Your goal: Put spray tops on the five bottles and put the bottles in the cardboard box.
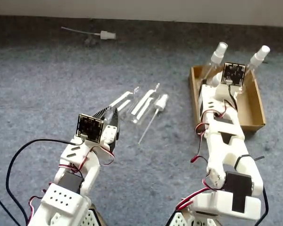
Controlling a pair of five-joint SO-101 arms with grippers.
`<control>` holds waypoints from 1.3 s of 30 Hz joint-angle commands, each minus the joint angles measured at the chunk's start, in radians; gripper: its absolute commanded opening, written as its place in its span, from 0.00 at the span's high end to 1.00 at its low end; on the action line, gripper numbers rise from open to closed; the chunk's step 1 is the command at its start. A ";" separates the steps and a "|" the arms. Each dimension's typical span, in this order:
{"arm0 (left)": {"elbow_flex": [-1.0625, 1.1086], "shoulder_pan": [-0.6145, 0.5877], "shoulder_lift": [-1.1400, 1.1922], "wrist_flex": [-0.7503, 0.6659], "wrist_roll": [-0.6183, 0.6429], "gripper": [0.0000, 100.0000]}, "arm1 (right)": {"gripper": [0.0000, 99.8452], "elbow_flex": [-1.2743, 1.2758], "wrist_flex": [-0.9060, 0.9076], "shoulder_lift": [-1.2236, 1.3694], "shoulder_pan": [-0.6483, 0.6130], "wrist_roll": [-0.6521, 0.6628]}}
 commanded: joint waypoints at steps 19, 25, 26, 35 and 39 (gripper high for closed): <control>0.025 -0.012 0.001 -0.018 0.003 0.99 | 0.85 -0.047 -0.005 0.008 0.008 0.014; 0.025 -0.012 0.002 -0.018 0.003 0.99 | 0.85 -0.045 -0.005 0.010 0.008 0.008; 0.025 -0.012 0.002 -0.018 0.003 0.99 | 0.85 -0.045 -0.005 0.010 0.008 0.008; 0.025 -0.012 0.002 -0.018 0.003 0.99 | 0.85 -0.048 0.036 0.010 0.008 0.006; 0.025 -0.012 0.002 -0.018 0.003 0.99 | 0.85 -0.097 0.108 0.010 0.008 -0.028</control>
